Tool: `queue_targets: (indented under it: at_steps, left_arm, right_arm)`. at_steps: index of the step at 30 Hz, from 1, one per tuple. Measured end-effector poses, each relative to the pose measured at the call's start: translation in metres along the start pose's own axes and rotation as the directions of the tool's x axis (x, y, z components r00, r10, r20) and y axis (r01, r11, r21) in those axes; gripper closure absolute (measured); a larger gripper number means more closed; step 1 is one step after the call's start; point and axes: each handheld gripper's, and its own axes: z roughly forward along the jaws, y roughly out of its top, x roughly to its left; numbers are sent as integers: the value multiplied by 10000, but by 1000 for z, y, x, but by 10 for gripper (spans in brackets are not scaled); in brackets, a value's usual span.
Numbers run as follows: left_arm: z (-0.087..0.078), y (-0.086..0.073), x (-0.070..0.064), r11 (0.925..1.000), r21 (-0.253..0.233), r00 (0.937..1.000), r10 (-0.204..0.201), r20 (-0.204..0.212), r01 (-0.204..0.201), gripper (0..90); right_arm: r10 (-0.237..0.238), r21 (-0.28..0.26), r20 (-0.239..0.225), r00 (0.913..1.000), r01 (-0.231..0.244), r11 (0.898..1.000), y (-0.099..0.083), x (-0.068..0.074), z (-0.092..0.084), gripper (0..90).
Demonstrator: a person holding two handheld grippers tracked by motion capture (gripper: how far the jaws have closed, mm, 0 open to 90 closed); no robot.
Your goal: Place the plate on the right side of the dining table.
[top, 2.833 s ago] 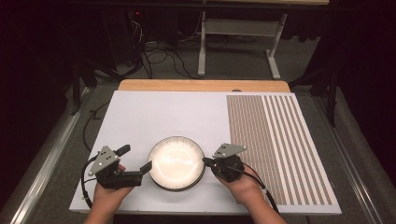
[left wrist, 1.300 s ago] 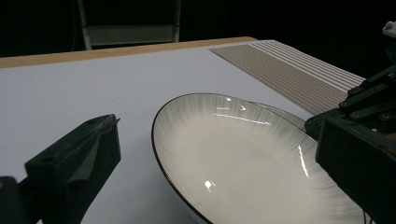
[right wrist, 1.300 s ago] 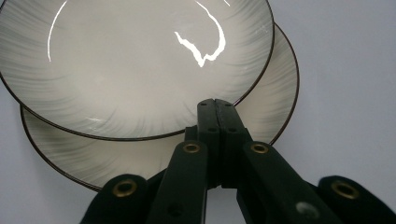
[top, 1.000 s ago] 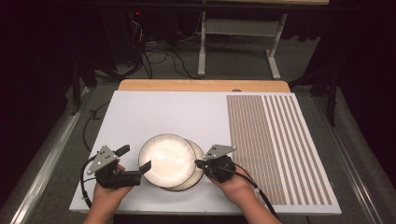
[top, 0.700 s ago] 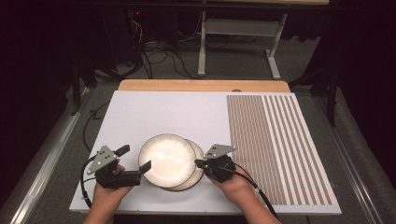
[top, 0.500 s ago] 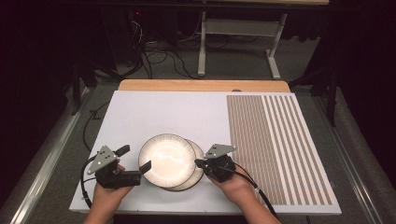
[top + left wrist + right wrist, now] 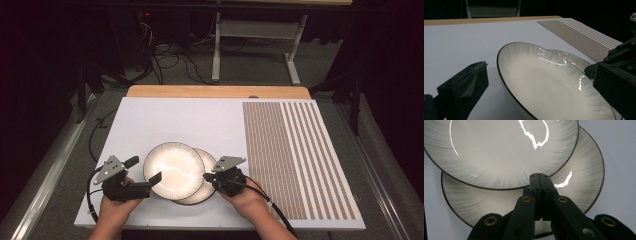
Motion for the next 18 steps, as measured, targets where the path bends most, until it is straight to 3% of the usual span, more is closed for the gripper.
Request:
queue_targets:
  at_steps: [4, 8, 13, 16, 18]
  left_arm:
    - [1, 0, 1, 9996, 264, 9999, -107, 5, 107, 5]
    - [6, -2, 3, 9962, 738, 9988, -474, 81, 467, 5]
    - [14, -5, 6, 9846, 1440, 9943, -1033, 246, 987, 24]
    - [15, -6, 7, 9814, 1555, 9927, -1180, 251, 1127, 29]
    - [17, -6, 8, 9752, 1739, 9886, -1454, 390, 1366, 30]
  right_arm:
    - [-124, 39, -34, 9999, 125, 9999, 1, 3, 2, 900]
    - [-169, 40, -73, 9998, 169, 9998, 1, 3, 3, 900]
    - [-208, 125, -17, 9998, 208, 9997, 2, 3, 2, 900]
    - [-199, 94, -30, 9998, 199, 9998, 2, 3, 3, 900]
    - [-205, 113, -10, 9998, 205, 9997, 2, 3, 2, 900]
